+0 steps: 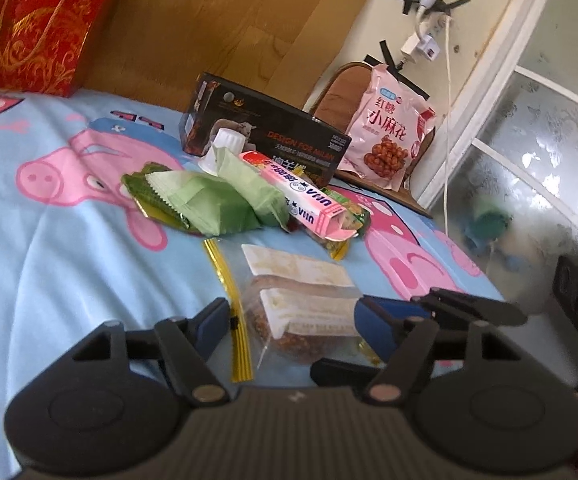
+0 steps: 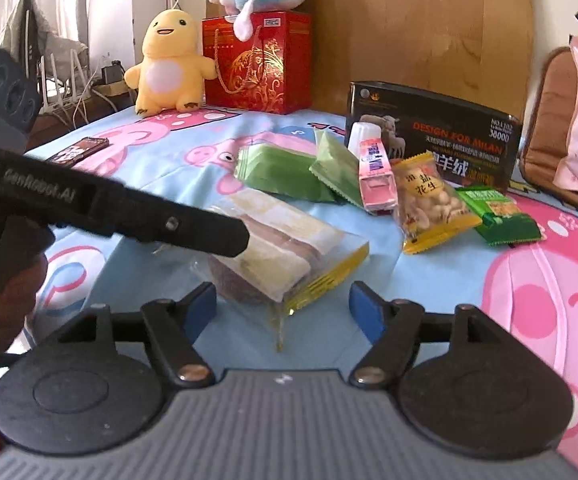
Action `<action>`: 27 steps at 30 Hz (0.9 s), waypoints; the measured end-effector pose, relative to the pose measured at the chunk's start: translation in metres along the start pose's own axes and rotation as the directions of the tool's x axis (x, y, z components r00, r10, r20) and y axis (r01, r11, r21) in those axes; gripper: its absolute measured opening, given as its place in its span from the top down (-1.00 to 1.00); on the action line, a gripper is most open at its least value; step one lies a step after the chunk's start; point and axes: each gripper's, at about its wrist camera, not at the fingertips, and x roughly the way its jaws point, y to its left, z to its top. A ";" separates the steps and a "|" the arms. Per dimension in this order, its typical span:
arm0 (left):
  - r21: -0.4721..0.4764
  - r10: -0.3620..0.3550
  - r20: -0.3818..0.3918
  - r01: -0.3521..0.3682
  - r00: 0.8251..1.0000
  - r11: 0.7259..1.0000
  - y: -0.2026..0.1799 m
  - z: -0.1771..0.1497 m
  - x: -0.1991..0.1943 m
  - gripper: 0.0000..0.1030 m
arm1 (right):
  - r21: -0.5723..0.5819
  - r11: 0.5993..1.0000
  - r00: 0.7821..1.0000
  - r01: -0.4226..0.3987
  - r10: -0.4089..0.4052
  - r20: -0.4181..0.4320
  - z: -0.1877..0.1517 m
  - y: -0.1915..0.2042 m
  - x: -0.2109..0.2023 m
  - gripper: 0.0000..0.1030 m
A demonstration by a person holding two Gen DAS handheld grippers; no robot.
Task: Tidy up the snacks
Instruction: 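Lift the clear pastry bag with the left gripper toward the black box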
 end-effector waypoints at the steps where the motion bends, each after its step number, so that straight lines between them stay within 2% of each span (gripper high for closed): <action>1: 0.005 0.000 0.003 0.000 1.000 1.000 0.000 -0.001 0.000 -0.37 | 0.003 1.000 1.000 0.002 -0.002 0.001 0.000 0.001 0.000 -0.53; 8: 0.020 -0.006 0.024 0.006 1.000 1.000 0.000 -0.004 0.000 -0.38 | -0.001 1.000 1.000 0.014 -0.014 0.005 0.000 0.005 0.002 -0.59; 13: 0.029 -0.010 0.032 0.009 0.999 1.000 0.001 -0.005 -0.001 -0.39 | 0.009 1.000 1.000 0.027 -0.027 -0.003 0.002 0.003 0.004 -0.71; 19: 0.031 -0.014 0.032 0.013 0.999 0.999 0.001 -0.005 -0.001 -0.36 | -0.002 1.000 1.000 0.030 -0.030 -0.002 0.002 0.005 0.005 -0.70; 25: 0.015 -0.030 0.025 0.030 0.999 0.999 0.001 -0.004 -0.001 -0.20 | -0.029 1.000 1.000 -0.010 0.011 0.018 0.002 0.010 0.003 -0.27; 27: 0.013 -0.033 0.024 0.032 0.999 0.999 0.000 -0.004 -0.001 -0.19 | -0.034 0.999 1.000 -0.018 0.019 0.025 0.002 0.011 0.003 -0.21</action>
